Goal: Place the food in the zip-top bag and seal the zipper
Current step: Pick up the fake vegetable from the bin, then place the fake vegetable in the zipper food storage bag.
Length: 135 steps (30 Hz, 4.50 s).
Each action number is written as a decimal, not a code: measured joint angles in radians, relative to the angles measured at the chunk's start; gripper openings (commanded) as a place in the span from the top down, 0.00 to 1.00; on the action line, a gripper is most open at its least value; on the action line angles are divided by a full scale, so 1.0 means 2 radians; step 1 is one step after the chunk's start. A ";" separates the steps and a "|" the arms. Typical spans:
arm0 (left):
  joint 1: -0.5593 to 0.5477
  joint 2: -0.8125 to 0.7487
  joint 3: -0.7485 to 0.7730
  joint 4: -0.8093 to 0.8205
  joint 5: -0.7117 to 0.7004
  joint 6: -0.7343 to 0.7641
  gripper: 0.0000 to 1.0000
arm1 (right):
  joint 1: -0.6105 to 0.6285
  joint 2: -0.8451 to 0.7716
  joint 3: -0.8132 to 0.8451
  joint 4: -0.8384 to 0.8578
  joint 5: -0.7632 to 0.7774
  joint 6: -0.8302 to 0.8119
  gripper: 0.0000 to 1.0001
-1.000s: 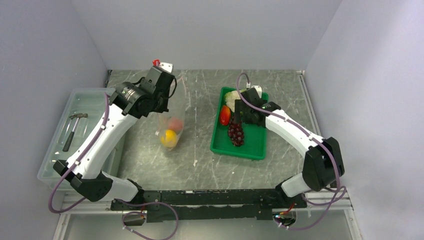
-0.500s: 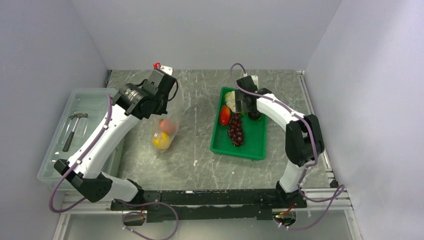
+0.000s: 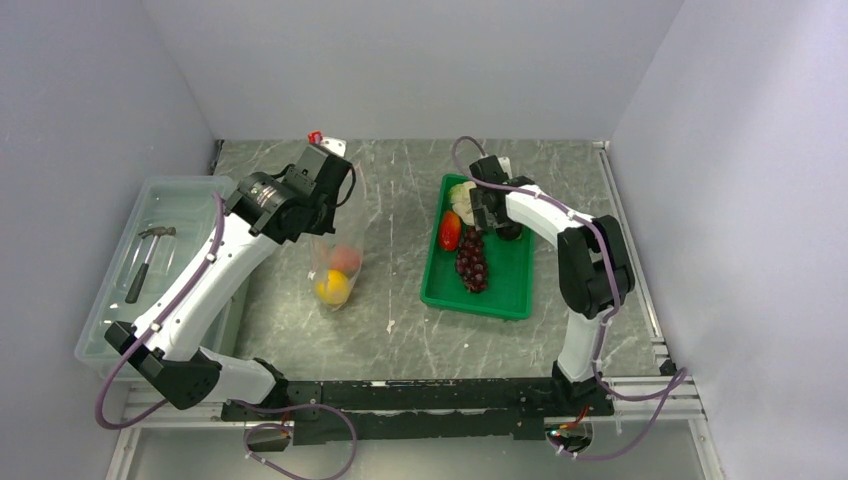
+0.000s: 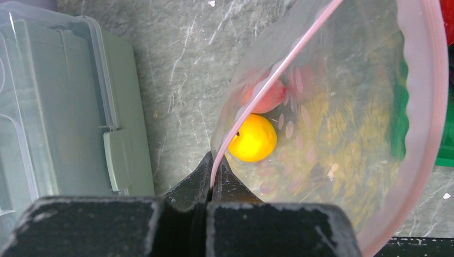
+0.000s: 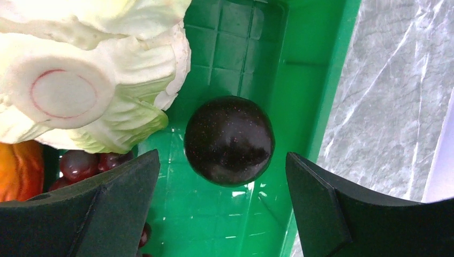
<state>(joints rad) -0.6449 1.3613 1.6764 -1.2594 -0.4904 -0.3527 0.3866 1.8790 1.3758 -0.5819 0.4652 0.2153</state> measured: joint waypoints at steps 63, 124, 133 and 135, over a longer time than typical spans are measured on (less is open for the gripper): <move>-0.087 0.032 0.005 0.034 0.056 -0.023 1.00 | 0.072 -0.429 -0.082 0.135 -0.392 0.139 0.58; -0.138 0.050 0.031 0.031 0.030 -0.057 1.00 | 0.244 -0.279 -0.042 0.059 -0.189 0.134 0.21; -0.138 0.043 0.031 0.030 0.032 -0.060 1.00 | 0.244 -0.296 -0.040 0.060 -0.180 0.144 0.18; -0.138 0.041 0.031 0.029 0.032 -0.061 1.00 | 0.244 -0.305 -0.040 0.060 -0.181 0.145 0.18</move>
<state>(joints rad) -0.9207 1.4433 1.7386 -1.2018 -0.4263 -0.4751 0.8745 1.2697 1.2961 -0.4618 0.1040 0.5060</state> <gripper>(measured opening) 0.011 0.814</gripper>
